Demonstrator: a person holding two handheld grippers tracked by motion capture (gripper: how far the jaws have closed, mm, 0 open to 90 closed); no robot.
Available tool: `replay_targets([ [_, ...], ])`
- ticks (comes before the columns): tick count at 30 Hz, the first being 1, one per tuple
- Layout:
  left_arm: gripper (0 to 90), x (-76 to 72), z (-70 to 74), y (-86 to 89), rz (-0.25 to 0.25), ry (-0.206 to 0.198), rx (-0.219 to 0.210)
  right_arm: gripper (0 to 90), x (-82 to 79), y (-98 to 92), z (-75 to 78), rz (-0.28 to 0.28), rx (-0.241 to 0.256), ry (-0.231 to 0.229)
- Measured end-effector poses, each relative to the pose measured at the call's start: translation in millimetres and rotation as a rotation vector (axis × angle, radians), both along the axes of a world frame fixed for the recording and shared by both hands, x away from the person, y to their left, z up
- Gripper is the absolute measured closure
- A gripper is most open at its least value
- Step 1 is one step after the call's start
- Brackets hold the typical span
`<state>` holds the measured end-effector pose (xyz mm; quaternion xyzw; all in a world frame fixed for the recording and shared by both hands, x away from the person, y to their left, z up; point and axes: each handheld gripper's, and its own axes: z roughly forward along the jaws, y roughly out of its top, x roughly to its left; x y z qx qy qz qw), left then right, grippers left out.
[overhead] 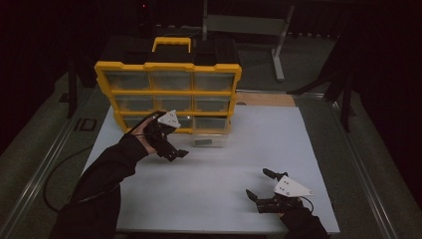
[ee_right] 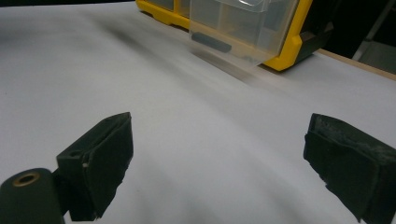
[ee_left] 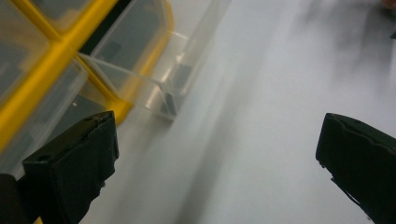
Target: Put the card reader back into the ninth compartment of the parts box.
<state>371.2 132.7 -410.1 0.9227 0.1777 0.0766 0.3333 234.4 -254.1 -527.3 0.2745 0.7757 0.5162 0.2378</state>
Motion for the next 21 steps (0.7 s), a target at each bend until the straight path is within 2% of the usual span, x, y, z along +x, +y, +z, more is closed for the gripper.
replay_targets([
  [3, 0.2, -5.5, -2.1, 5.2, 0.004, 0.003, -0.020, 8.4, -0.1, -0.1, 0.1, -0.001, 0.001, 0.001],
  [11, 0.2, -17.5, -14.7, 19.5, 0.017, 0.021, -0.013, 8.4, -0.4, 0.2, 0.1, -0.001, -0.002, 0.001],
  [21, 0.2, -34.9, -25.9, 34.1, 0.042, 0.006, -0.042, 8.4, -0.7, 0.2, 0.4, -0.003, 0.002, 0.002],
])
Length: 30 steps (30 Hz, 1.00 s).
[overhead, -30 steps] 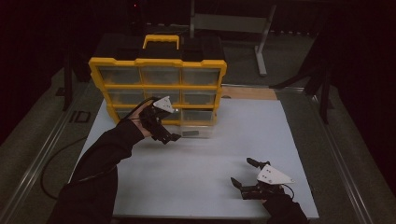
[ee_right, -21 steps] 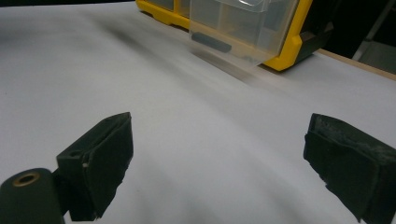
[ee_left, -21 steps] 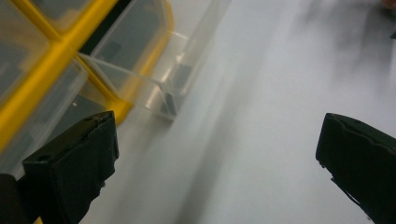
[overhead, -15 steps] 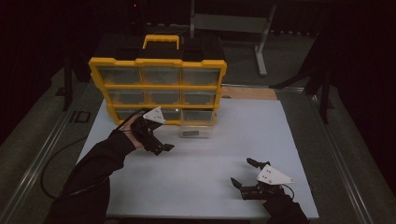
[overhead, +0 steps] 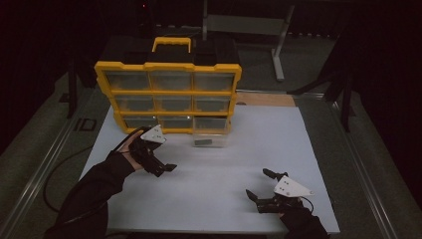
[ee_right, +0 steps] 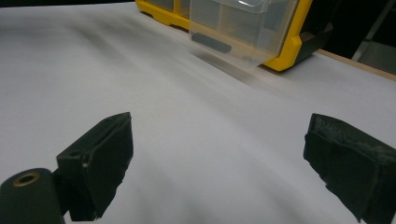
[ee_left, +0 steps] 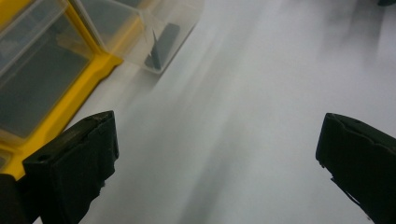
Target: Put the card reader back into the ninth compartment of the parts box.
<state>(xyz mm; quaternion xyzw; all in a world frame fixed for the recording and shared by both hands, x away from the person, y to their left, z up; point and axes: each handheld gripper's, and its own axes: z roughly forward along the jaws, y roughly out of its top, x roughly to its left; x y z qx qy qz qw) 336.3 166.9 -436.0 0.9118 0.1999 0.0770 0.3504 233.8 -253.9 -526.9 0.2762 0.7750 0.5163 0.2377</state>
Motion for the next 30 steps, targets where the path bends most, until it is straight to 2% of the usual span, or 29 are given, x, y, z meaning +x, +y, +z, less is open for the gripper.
replay_targets([
  [2, 0.2, -2.8, -2.0, 2.2, -0.001, 0.001, 0.014, 8.4, 0.4, 0.0, -0.3, 0.001, -0.002, -0.001],
  [10, 0.2, -17.4, -12.8, 14.2, 0.016, 0.009, -0.008, 8.4, 0.2, 0.3, -0.3, 0.001, -0.005, 0.002],
  [12, 0.2, -21.3, -16.5, 17.1, 0.021, 0.006, 0.000, 8.4, 0.0, 0.6, -0.4, 0.002, -0.006, 0.001],
  [17, 0.2, -30.0, -23.8, 27.1, 0.035, 0.020, -0.015, 8.4, 0.2, 0.8, -0.6, 0.002, -0.005, 0.001],
  [23, 0.2, -39.1, -28.8, 34.6, 0.044, 0.017, -0.026, 8.4, 0.6, 0.9, -0.9, 0.000, -0.007, 0.004],
  [26, 0.2, -44.0, -31.1, 38.1, 0.055, 0.018, -0.046, 8.4, 0.9, 0.7, -1.0, 0.000, -0.009, 0.005],
  [30, 0.2, -50.4, -36.7, 41.8, 0.058, 0.018, -0.047, 8.4, 0.8, 0.9, -1.1, 0.000, -0.011, 0.004],
])
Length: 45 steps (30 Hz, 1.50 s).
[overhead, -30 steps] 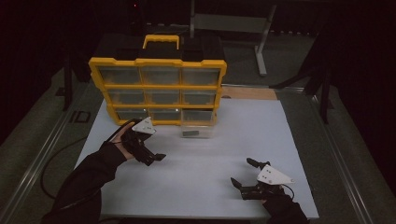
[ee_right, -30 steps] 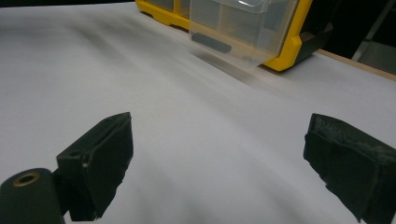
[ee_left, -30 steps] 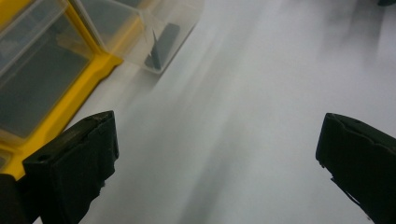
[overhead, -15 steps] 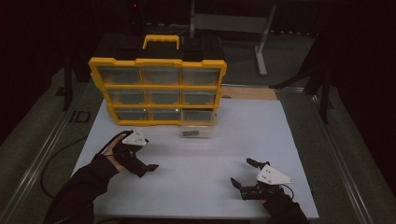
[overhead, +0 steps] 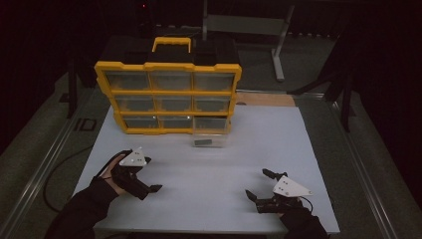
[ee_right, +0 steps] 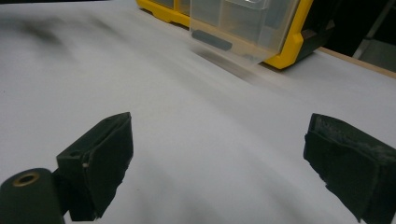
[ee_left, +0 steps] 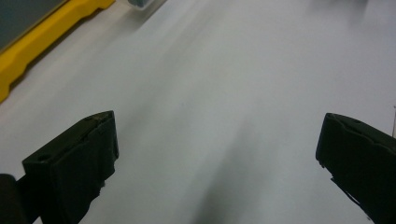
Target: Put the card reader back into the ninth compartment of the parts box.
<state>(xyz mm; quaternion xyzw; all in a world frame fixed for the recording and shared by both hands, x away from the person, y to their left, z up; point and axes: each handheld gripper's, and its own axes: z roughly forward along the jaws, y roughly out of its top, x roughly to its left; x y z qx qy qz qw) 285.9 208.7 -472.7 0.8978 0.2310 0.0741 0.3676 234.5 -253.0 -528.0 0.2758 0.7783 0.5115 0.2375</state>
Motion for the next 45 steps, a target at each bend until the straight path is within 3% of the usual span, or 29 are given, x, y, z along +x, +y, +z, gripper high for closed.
replay_targets([
  [10, 0.2, -13.9, -15.0, 9.4, 0.027, 0.008, -0.031, 8.4, -0.6, 0.2, 0.3, 0.002, 0.003, -0.002],
  [22, 0.2, -26.0, -35.5, 26.0, 0.105, 0.035, -0.060, 8.4, -0.8, 0.2, 0.3, 0.001, 0.002, 0.001],
  [30, 0.2, -35.4, -44.2, 33.5, 0.170, 0.018, -0.064, 8.4, -0.9, -0.2, 0.6, 0.003, 0.002, -0.002],
  [37, 0.2, -41.9, -50.3, 37.8, 0.197, 0.030, -0.080, 8.4, -1.3, -0.4, 1.0, 0.005, 0.002, -0.004],
  [45, 0.2, -44.7, -53.2, 40.8, 0.212, 0.011, -0.071, 8.4, -1.1, -0.3, 0.9, 0.008, 0.003, -0.007],
])
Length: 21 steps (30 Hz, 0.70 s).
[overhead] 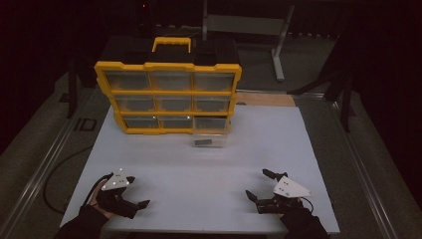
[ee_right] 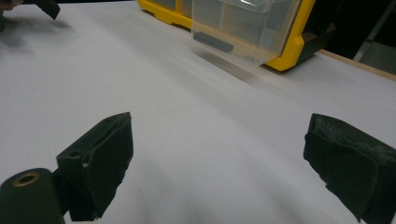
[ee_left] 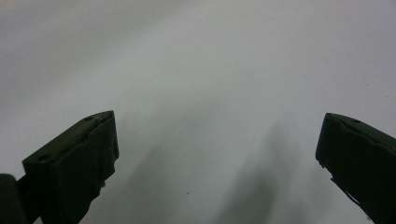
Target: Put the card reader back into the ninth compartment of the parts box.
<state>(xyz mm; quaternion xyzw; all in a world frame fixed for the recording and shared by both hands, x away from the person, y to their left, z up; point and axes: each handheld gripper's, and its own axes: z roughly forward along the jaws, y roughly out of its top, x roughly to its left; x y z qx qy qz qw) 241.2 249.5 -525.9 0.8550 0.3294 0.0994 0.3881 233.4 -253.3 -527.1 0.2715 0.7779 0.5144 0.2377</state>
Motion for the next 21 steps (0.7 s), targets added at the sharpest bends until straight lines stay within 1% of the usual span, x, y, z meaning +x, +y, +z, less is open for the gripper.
replay_targets([
  [2, 0.2, 1.0, -0.1, 1.6, 0.015, -0.004, -0.010, 8.4, 0.0, 0.0, -0.1, 0.001, 0.000, 0.001],
  [5, 0.2, 1.9, 0.0, 3.1, 0.026, -0.021, -0.005, 8.4, 0.1, 0.4, -0.2, 0.004, -0.001, 0.001],
  [6, 0.2, 2.3, -0.3, 3.6, 0.028, -0.021, -0.011, 8.4, 0.3, 0.4, -0.3, 0.004, 0.000, 0.002],
  [8, 0.2, 3.0, -0.6, 4.1, 0.025, -0.018, -0.004, 8.4, 0.2, 0.4, -0.3, 0.003, -0.001, 0.002],
  [11, 0.3, 3.2, -0.4, 4.8, 0.027, -0.026, 0.000, 8.4, 0.7, 0.4, -0.5, 0.001, -0.001, 0.003],
  [14, 0.3, 3.0, 0.6, 4.8, 0.035, -0.036, -0.004, 8.4, 0.8, 0.6, -0.8, -0.001, -0.003, 0.008],
  [15, 0.3, 2.9, 1.2, 4.6, 0.040, -0.044, 0.002, 8.4, 0.9, 0.7, -0.8, -0.001, -0.006, 0.007],
  [16, 0.3, 2.7, 1.5, 4.5, 0.042, -0.050, -0.001, 8.4, 1.0, 0.7, -0.9, -0.001, -0.006, 0.007],
  [18, 0.3, 2.6, 1.2, 5.1, 0.045, -0.054, -0.012, 8.4, 1.5, 0.4, -0.9, 0.000, -0.004, 0.008],
  [21, 0.3, 2.9, 0.2, 5.4, 0.038, -0.047, -0.009, 8.4, 1.4, 0.8, -1.0, 0.001, -0.008, 0.008],
])
